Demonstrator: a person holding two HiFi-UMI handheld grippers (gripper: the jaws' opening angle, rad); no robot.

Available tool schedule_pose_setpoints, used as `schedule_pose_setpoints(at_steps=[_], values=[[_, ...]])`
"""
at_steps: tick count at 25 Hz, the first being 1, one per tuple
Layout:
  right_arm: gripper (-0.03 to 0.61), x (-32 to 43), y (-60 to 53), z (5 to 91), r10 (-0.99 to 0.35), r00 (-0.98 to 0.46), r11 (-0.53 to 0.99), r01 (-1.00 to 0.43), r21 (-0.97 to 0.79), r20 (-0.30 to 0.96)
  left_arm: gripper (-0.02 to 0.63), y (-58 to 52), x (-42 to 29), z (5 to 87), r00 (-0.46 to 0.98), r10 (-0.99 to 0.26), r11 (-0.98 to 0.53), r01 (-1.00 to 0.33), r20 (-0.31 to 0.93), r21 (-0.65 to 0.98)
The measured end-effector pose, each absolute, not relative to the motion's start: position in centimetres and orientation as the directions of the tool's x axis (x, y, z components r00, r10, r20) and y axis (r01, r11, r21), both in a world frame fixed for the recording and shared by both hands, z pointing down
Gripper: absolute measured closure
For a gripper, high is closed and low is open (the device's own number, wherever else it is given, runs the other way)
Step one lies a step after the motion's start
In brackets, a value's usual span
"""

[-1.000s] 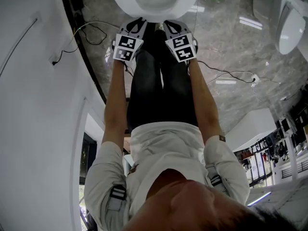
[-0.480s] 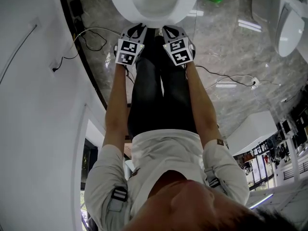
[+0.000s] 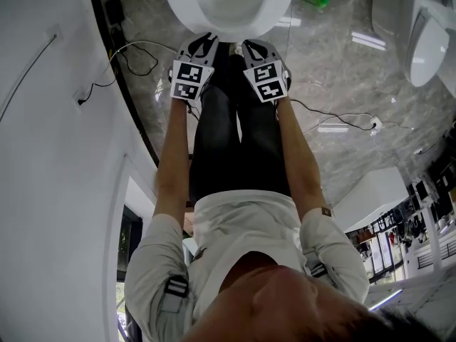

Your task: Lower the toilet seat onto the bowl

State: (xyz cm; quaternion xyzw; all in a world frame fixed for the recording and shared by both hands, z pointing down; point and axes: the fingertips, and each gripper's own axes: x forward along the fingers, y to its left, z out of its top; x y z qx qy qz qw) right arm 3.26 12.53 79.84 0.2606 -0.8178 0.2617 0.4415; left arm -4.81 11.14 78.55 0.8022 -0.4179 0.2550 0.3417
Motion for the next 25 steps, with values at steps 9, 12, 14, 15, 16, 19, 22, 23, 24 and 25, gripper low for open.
schedule_pose_setpoints(at_steps=[9, 12, 14, 15, 16, 19, 22, 23, 24, 25], values=[[0.555, 2.8, 6.2, 68.9, -0.395, -0.557, 0.714, -0.687, -0.137, 0.731, 0.554, 6.2, -5.8, 69.1, 0.506, -0.632, -0.419, -0.86, 0.587, 0.29], [0.558, 2.6, 3.9, 64.4, -0.461, -0.579, 0.708, -0.697, -0.114, 0.673, 0.566, 4.5, -6.3, 64.8, 0.489, -0.68, -0.419, -0.871, 0.546, 0.257], [0.558, 2.5, 2.6, 61.4, -0.497, -0.592, 0.71, -0.698, -0.096, 0.634, 0.577, 3.6, -6.6, 62.1, 0.479, -0.708, -0.421, -0.876, 0.519, 0.236], [0.559, 2.4, 2.0, 59.9, -0.512, -0.599, 0.711, -0.698, -0.087, 0.615, 0.583, 3.1, -6.8, 60.7, 0.476, -0.721, -0.424, -0.878, 0.504, 0.224], [0.56, 2.4, 1.5, 58.5, -0.527, -0.606, 0.713, -0.697, -0.079, 0.596, 0.588, 2.6, -6.9, 59.2, 0.475, -0.732, -0.428, -0.878, 0.488, 0.212], [0.56, 2.5, 0.3, 54.3, -0.561, -0.626, 0.718, -0.693, -0.058, 0.543, 0.592, 1.4, -6.9, 54.6, 0.478, -0.755, -0.449, -0.876, 0.449, 0.178], [0.56, 2.6, -0.4, 50.9, -0.576, -0.641, 0.72, -0.692, -0.056, 0.507, 0.592, 0.6, -6.5, 51.0, 0.478, -0.77, -0.46, -0.875, 0.423, 0.152], [0.56, 2.6, -0.5, 49.9, -0.58, -0.643, 0.721, -0.691, -0.053, 0.499, 0.592, 0.6, -6.5, 50.1, 0.476, -0.774, -0.46, -0.876, 0.417, 0.146], [0.56, 2.7, -0.5, 49.1, -0.583, -0.646, 0.722, -0.69, -0.05, 0.492, 0.592, 0.5, -6.4, 49.2, 0.475, -0.778, -0.46, -0.877, 0.412, 0.142], [0.56, 2.7, -0.5, 48.4, -0.586, -0.649, 0.723, -0.689, -0.049, 0.486, 0.592, 0.5, -6.4, 48.4, 0.473, -0.781, -0.459, -0.877, 0.407, 0.138]])
